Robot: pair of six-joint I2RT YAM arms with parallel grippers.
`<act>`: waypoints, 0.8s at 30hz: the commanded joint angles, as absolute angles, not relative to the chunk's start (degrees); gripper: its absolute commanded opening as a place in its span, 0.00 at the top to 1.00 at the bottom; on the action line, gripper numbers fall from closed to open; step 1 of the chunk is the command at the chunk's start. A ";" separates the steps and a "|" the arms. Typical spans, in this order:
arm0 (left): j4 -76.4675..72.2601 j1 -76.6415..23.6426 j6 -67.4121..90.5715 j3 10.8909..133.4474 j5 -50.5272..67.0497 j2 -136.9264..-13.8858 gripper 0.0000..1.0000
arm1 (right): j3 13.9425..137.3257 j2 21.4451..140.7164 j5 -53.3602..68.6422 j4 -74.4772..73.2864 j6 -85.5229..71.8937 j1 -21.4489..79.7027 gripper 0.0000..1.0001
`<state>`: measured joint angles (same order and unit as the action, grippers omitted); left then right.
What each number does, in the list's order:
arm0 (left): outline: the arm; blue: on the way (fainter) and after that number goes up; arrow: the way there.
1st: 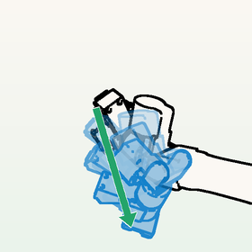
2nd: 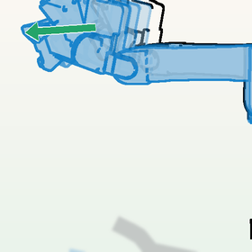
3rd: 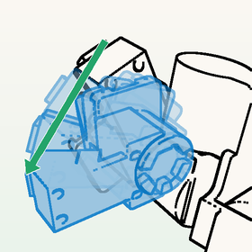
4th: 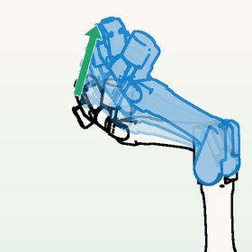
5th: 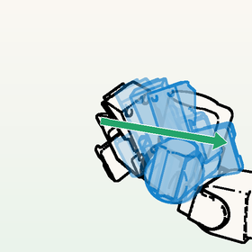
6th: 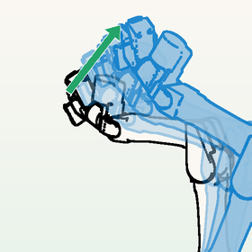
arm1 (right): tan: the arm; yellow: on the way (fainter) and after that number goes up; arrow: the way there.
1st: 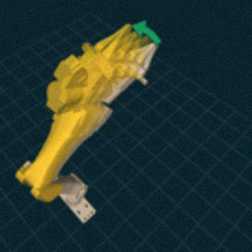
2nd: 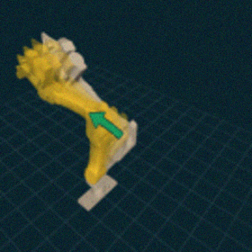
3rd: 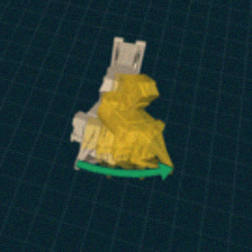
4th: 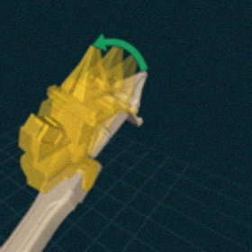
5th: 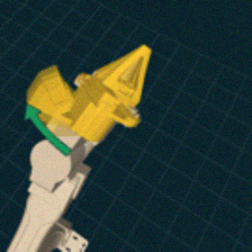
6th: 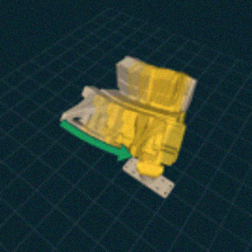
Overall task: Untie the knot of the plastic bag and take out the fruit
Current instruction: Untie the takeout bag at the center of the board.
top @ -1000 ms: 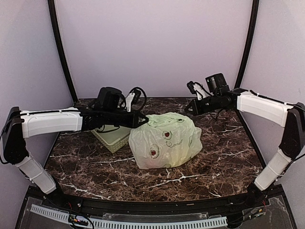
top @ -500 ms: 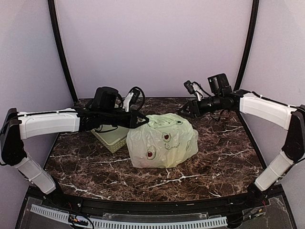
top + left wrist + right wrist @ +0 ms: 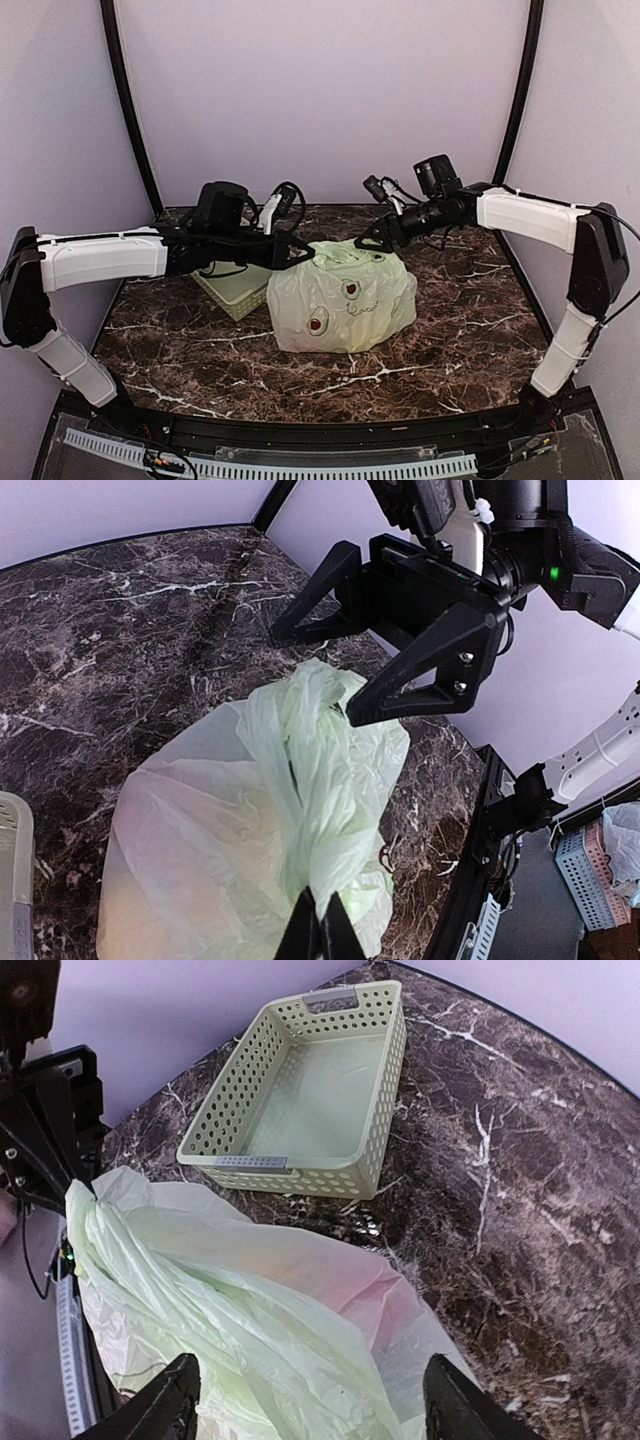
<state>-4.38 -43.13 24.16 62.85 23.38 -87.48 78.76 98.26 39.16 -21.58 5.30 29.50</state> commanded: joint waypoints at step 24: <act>-3.88 -42.85 24.24 62.28 17.76 -84.72 0.99 | 72.27 90.50 17.60 -15.87 -6.98 27.22 1.00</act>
